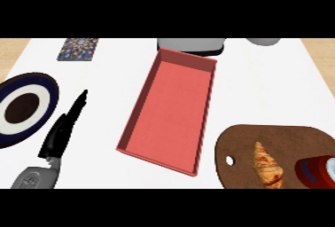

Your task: Pick the can from the cutting board and place it in the cardboard box

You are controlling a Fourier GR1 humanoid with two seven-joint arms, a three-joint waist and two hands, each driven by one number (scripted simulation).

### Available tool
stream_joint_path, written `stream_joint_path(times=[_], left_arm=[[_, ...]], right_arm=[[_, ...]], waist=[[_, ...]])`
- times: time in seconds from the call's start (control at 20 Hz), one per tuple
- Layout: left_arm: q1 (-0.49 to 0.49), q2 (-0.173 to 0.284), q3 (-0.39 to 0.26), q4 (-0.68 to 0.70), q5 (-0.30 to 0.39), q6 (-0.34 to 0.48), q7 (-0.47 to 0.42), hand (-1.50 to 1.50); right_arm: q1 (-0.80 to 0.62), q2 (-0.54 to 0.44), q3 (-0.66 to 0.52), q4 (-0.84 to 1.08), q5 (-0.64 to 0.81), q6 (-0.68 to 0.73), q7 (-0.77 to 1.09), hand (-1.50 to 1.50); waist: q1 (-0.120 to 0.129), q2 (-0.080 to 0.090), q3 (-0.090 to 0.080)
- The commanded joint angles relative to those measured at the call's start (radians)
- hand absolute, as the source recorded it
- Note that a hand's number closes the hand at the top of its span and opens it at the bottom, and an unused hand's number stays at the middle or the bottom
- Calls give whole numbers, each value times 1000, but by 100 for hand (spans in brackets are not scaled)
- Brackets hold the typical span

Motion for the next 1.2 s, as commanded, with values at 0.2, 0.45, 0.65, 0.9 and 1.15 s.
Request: stream_joint_path(times=[0.2,0.45,0.65,0.9,1.15], left_arm=[[-56,-8,53,24,-26,-57,18,0],[-43,-29,67,93,-41,-53,-62,0],[-19,-68,29,58,-76,-15,-37,0],[27,-45,48,5,-60,-57,-27,0],[-31,-34,76,-26,-49,-87,46,0]], right_arm=[[-112,-29,-64,125,-20,-5,-12,-150],[-141,-7,-40,226,-5,-42,-58,150],[-167,-25,-49,272,156,-181,-79,150],[-141,-23,-70,141,201,-197,-41,150],[-162,-13,-108,157,219,-282,-43,150]], waist=[[-1,0,0],[-1,1,0],[3,1,0],[3,-1,0],[1,-1,0]])
